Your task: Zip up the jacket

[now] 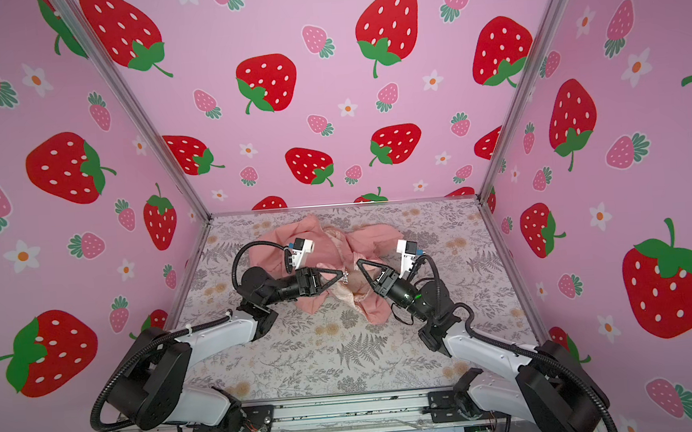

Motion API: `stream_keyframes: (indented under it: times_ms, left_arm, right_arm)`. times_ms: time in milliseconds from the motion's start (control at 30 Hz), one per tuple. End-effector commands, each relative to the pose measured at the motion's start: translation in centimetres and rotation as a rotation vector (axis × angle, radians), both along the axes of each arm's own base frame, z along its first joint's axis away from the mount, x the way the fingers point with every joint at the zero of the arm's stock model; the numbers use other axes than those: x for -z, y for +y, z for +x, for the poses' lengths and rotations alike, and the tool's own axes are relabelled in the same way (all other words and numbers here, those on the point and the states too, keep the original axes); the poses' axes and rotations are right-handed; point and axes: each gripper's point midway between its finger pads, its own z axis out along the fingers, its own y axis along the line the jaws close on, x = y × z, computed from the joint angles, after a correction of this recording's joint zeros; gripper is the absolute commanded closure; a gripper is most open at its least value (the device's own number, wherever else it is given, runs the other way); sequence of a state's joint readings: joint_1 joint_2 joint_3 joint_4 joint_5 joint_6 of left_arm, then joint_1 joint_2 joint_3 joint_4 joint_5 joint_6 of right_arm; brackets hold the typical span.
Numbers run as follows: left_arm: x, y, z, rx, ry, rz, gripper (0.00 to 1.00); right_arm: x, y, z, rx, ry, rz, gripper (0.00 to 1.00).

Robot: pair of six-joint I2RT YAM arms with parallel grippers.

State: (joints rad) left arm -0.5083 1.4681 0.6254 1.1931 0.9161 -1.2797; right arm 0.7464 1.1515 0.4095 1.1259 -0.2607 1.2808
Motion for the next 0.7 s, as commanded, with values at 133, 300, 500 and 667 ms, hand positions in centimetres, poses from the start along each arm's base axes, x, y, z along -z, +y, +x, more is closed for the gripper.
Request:
stream_keyframes:
  times_ms: [133,300,500,667]
  left_arm:
    - [-3.5,0.2,-0.3,0.016,-0.105,-0.079,1.00]
    - [-3.2,0.2,-0.4,0.018,-0.099,-0.076,1.00]
    - [-3.2,0.2,-0.4,0.016,-0.101,-0.076,1.00]
    - [-3.1,0.2,-0.4,0.012,-0.099,-0.076,1.00]
  right_arm:
    - [-1.6,0.4,-0.1,-0.005,0.004,0.075,1.00]
    - [-1.7,1.0,-0.3,-0.023,0.004,0.078,1.00]
    - [-2.1,1.2,-0.4,-0.029,-0.002,0.090,1.00]
    - [-2.5,1.1,-0.6,-0.033,-0.006,0.110,1.00]
